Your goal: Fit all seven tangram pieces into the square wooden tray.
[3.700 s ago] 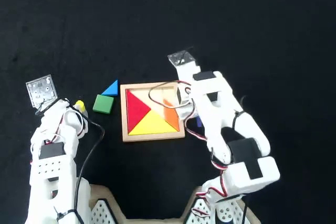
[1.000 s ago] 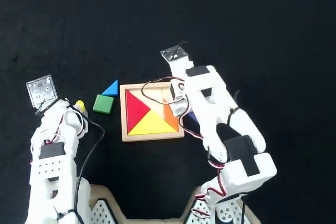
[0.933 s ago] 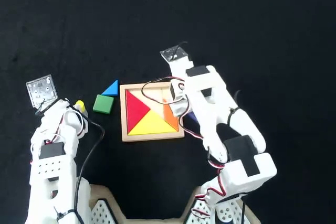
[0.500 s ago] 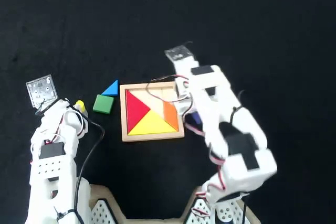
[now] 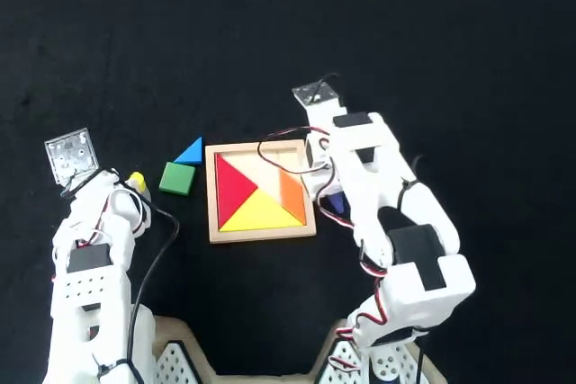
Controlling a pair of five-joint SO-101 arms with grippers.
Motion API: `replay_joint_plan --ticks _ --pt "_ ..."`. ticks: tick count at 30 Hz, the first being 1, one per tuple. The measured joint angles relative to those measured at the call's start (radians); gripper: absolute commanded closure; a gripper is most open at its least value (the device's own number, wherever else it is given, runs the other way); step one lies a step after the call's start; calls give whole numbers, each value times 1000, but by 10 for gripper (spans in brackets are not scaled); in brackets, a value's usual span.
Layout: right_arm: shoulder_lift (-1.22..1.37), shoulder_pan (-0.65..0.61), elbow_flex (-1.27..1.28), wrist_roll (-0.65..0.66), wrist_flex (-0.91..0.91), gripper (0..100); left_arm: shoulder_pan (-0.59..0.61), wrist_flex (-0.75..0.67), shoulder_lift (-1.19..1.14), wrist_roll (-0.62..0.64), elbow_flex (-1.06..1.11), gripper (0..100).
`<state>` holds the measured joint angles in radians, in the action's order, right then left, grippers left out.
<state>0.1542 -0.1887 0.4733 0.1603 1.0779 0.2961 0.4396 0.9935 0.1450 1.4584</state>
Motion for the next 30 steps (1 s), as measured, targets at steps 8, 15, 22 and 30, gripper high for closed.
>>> replay_joint_plan --ticks 8,15,22,30 --pt "0 2 0 0 0 858 0 0 0 0 0 845" --pt "-35 3 0 0 0 881 0 0 0 0 0 845" --pt "-48 5 0 0 0 878 0 0 0 0 0 845" --pt "-48 68 0 29 0 881 0 0 0 0 0 845"
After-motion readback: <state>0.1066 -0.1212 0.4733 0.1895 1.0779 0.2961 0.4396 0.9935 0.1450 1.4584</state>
